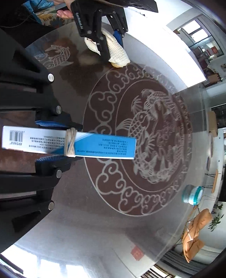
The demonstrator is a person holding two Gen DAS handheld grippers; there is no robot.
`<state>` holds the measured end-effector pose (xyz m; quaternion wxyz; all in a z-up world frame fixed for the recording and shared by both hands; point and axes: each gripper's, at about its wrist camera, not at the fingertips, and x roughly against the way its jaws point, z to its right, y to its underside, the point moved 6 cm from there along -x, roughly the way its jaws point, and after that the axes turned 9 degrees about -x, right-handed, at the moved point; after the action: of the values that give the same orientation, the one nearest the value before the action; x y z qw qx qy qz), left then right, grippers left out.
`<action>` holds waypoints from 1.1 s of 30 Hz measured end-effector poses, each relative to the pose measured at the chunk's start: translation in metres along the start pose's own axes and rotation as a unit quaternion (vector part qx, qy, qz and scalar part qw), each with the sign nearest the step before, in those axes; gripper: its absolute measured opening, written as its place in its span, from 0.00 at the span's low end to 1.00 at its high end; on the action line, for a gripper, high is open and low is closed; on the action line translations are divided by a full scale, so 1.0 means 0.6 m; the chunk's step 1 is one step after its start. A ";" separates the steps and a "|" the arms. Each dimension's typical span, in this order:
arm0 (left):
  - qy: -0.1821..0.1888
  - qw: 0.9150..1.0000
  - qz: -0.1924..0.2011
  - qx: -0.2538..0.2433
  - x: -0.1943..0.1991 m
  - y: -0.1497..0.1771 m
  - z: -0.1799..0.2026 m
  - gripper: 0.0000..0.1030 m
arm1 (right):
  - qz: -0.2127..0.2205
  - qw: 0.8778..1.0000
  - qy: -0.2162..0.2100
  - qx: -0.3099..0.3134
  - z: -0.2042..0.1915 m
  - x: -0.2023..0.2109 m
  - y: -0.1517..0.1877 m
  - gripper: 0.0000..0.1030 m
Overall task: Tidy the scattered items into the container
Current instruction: 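Carry the glove and medicine box over the white-walled box with both tools, then open both tools to drop the glove and medicine box into the box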
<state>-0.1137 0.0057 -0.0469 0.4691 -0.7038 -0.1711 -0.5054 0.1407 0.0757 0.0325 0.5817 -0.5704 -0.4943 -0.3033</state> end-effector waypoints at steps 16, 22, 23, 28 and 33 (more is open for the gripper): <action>0.017 0.995 0.071 0.067 0.146 -0.004 -0.113 0.41 | 0.030 0.999 -0.022 0.037 -0.098 0.077 -0.100 0.26; -0.073 0.988 0.089 0.104 0.272 0.026 -0.300 0.41 | 0.062 0.990 -0.079 0.095 -0.284 0.114 -0.215 0.26; -0.089 0.985 0.088 0.116 0.288 0.035 -0.338 0.41 | 0.069 0.988 -0.091 0.108 -0.327 0.122 -0.235 0.26; -0.135 0.970 0.079 0.188 0.324 0.099 -0.493 0.41 | 0.101 0.969 -0.155 0.162 -0.544 0.150 -0.309 0.26; -0.143 0.958 0.048 0.243 0.285 0.158 -0.587 0.41 | 0.088 0.957 -0.198 0.194 -0.700 0.103 -0.333 0.26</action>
<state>-0.1665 -0.3753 0.0733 0.6204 -0.6407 -0.3202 -0.3194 0.0739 -0.3490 0.2208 0.5957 -0.5366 -0.5969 -0.0305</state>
